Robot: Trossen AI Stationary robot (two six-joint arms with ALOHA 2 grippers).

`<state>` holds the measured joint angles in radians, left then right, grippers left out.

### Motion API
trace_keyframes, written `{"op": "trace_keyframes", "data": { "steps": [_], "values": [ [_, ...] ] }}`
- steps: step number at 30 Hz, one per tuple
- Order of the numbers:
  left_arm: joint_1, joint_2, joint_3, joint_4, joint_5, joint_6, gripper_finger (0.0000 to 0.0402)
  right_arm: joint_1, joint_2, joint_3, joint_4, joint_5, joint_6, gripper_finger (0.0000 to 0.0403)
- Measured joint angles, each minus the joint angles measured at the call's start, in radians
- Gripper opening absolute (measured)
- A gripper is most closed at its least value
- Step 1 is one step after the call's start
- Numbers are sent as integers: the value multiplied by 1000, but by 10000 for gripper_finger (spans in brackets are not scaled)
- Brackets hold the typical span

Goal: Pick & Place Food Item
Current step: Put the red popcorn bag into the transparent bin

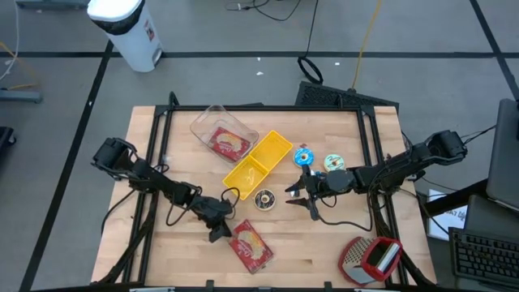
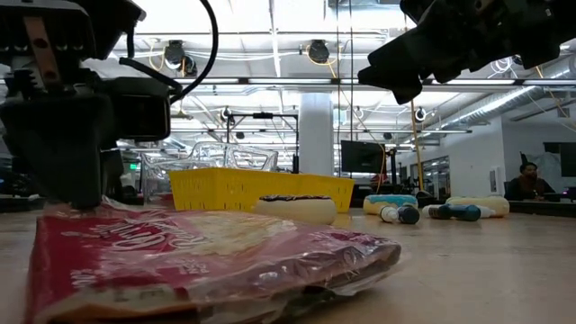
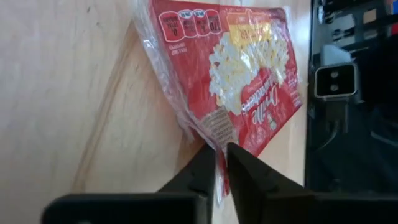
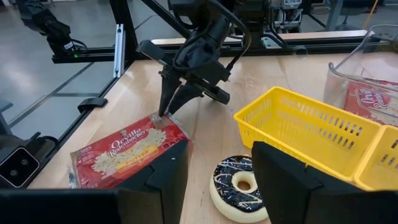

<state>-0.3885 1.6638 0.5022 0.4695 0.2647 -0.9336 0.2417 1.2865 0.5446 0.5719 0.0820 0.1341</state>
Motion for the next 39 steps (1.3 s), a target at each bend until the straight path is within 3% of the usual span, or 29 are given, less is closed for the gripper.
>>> {"op": "trace_keyframes", "data": {
  "steps": [3, 10, 15, 31, 39],
  "values": [
    [0, 0, -1, -1, -20, 28, 8, 0, 0, 0, 0, 0, 0, 164],
    [2, -45, -7, 55, 2, 78, 2, 0, 0, 0, 0, 0, 0, 164],
    [2, -163, -4, 67, 15, 131, 1, 0, 0, 0, 0, 0, 0, 164],
    [56, -614, -3, 63, -259, 382, 0, 0, 0, 0, 0, 0, -2, 164],
    [154, -789, -3, -53, -267, 407, 0, 0, 0, 0, 0, 0, -19, 164]
  ]
}}
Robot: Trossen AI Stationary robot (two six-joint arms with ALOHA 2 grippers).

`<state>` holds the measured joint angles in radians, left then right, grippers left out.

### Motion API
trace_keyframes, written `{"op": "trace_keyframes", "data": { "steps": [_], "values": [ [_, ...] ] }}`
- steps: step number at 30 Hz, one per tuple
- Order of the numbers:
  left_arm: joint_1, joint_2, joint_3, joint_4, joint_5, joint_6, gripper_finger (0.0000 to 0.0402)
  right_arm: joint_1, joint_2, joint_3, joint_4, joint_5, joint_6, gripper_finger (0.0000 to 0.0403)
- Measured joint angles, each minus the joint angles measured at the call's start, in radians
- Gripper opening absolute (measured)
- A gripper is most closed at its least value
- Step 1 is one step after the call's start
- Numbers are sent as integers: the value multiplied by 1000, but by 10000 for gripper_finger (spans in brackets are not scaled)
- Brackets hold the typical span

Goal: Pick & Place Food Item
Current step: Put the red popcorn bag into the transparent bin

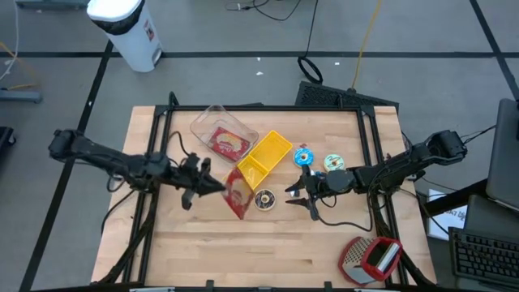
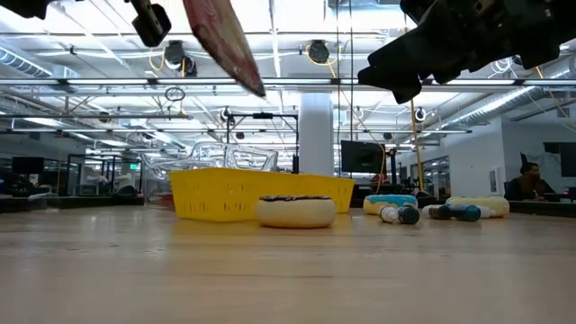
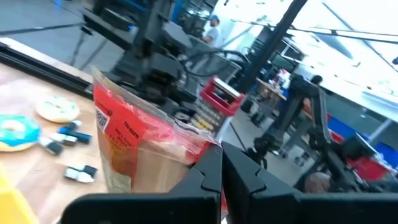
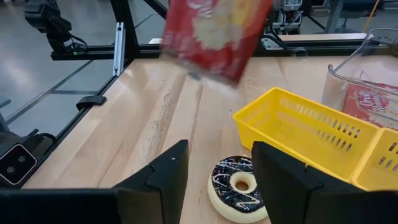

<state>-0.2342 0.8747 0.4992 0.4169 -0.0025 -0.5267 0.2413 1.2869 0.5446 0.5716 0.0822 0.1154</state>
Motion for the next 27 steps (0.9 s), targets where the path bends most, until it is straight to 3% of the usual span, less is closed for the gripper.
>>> {"op": "trace_keyframes", "data": {
  "steps": [8, 15, 23, 27],
  "values": [
    [103, -48, 1, -82, 0, 19, 0, 0, 0, 0, 0, 0, 0, 164],
    [292, -72, 1, -155, 18, 103, 0, 0, 0, 0, 0, 0, 0, 164],
    [529, -65, 106, -155, 268, 147, 0, 0, 0, 0, 0, 0, -30, 164],
    [628, -50, 175, -270, 342, 233, 0, 0, 0, 0, 0, 0, -31, 164]
  ]
}}
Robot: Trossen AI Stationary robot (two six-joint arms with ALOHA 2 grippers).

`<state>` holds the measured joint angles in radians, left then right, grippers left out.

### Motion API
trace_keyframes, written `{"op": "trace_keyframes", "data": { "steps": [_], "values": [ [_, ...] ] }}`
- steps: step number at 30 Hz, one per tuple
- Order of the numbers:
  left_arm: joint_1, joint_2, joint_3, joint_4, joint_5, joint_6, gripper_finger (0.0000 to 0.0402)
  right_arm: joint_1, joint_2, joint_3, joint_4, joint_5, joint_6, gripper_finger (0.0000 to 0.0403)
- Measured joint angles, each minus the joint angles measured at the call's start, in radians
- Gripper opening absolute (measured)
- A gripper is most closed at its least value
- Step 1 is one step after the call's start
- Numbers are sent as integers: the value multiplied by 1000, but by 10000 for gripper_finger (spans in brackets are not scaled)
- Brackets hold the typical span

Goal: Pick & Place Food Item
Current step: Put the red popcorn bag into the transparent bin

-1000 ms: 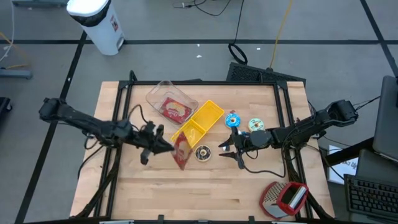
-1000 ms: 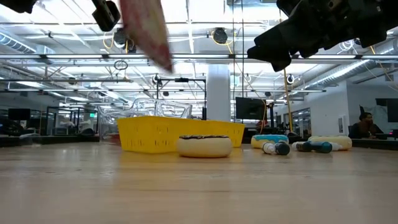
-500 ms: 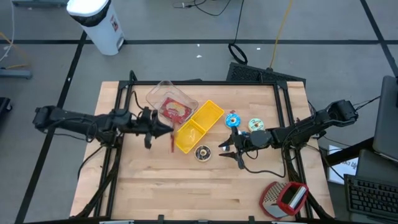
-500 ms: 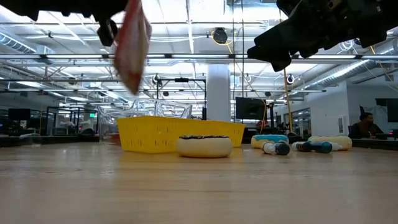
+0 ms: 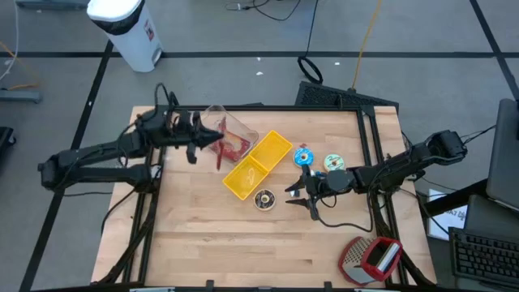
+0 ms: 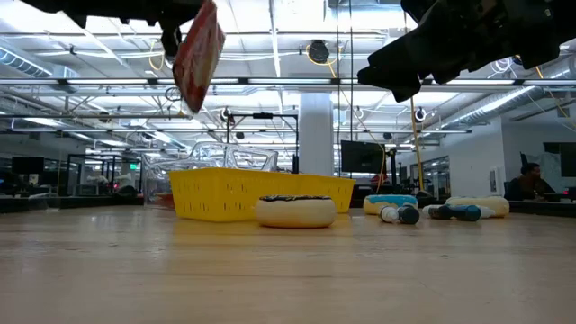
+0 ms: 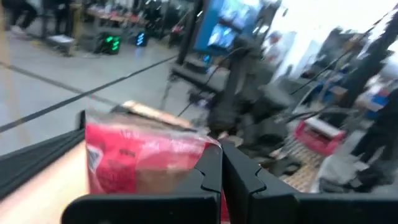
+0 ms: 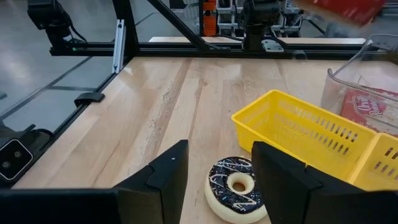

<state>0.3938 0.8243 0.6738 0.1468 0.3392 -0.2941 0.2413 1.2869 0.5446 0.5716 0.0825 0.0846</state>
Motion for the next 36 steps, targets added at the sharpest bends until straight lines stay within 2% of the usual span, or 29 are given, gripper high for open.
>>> {"op": "trace_keyframes", "data": {
  "steps": [7, 12, 17, 23, 31, 36],
  "values": [
    [123, 85, 23, -95, -65, 115, 0, 0, 0, 0, 0, 0, 0, 164],
    [147, 194, 23, -100, -147, 223, 0, 0, 0, 0, -1, 0, 0, 164],
    [151, 314, 22, -93, -157, 262, 0, 0, 0, 0, -11, 0, 0, 164],
    [123, 393, 22, -64, -100, 255, 0, 0, 0, 0, -24, 0, 0, 164],
    [69, 368, 22, 18, -15, 256, 0, 0, 0, 0, -24, 0, 0, 164],
    [62, 360, 22, -22, 30, 259, 0, 0, 0, 0, -24, 0, 1, 164]
  ]
}}
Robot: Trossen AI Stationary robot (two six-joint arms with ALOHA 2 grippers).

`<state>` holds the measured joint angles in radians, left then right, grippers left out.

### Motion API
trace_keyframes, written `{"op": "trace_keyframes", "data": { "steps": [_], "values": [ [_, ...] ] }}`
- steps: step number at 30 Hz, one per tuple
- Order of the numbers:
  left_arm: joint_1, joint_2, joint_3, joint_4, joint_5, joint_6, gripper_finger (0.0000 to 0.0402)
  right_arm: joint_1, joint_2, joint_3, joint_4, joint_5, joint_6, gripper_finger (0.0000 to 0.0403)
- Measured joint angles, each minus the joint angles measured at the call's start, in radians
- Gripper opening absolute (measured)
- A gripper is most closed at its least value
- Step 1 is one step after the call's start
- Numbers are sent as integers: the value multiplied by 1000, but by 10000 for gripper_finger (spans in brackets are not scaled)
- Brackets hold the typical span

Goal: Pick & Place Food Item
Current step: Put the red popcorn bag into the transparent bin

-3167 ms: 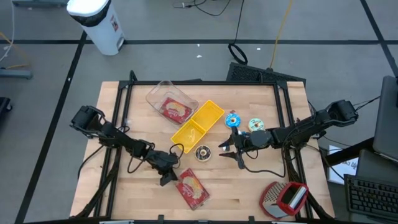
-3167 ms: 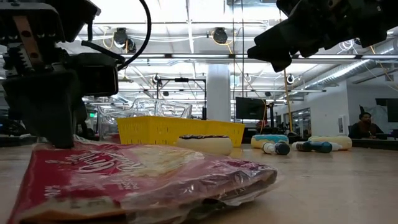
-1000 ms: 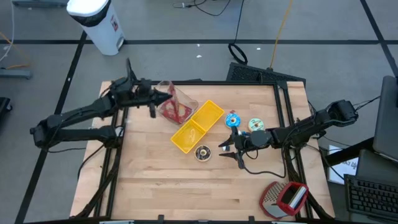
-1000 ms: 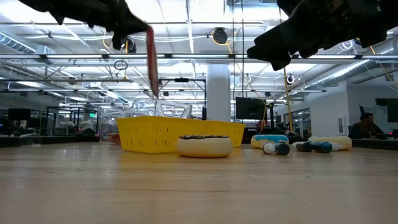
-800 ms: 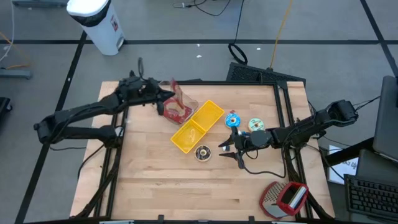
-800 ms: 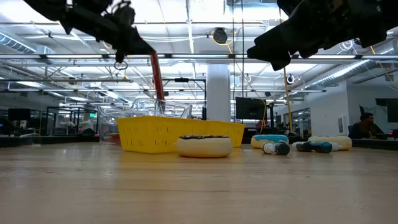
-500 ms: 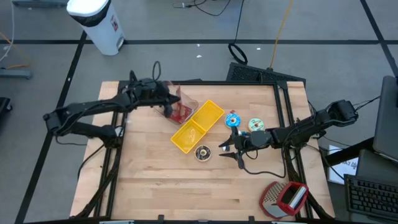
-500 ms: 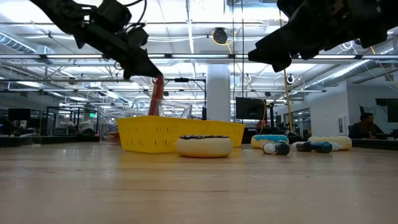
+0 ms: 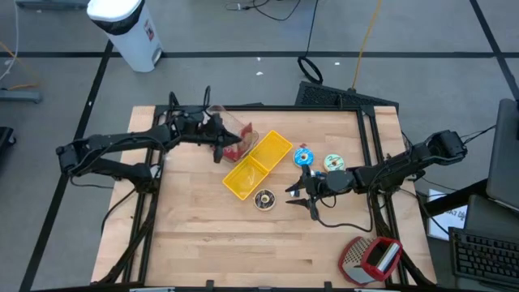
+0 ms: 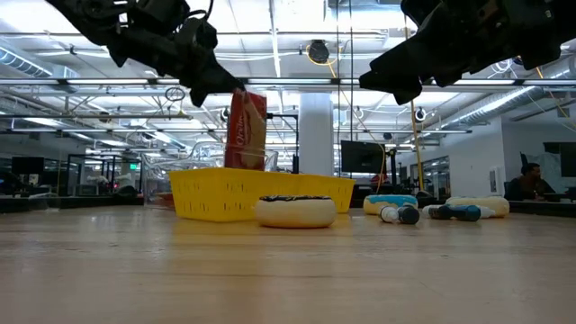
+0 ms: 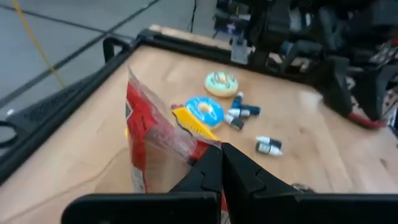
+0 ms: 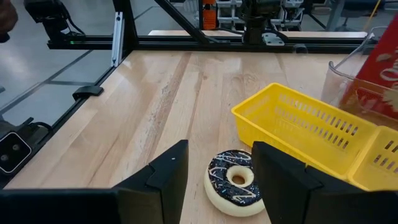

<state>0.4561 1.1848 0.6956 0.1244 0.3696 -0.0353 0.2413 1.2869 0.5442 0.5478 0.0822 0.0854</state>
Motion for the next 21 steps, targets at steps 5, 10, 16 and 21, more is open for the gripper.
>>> {"op": "trace_keyframes", "data": {
  "steps": [5, 10, 16, 21],
  "values": [
    [0, 9, 0, -127, -75, 16, 1, 0, 0, 0, 0, 0, 7, 164],
    [2, 8, 0, -210, -256, 7, 2, 0, 0, 0, 0, 0, 7, 164],
    [1, 8, 0, -240, -405, 7, 4, 0, 0, 0, 0, 0, 7, 164],
    [1, 8, 0, -298, -528, 4, 5, 0, 0, 0, 0, 0, 7, 164]
  ]
}}
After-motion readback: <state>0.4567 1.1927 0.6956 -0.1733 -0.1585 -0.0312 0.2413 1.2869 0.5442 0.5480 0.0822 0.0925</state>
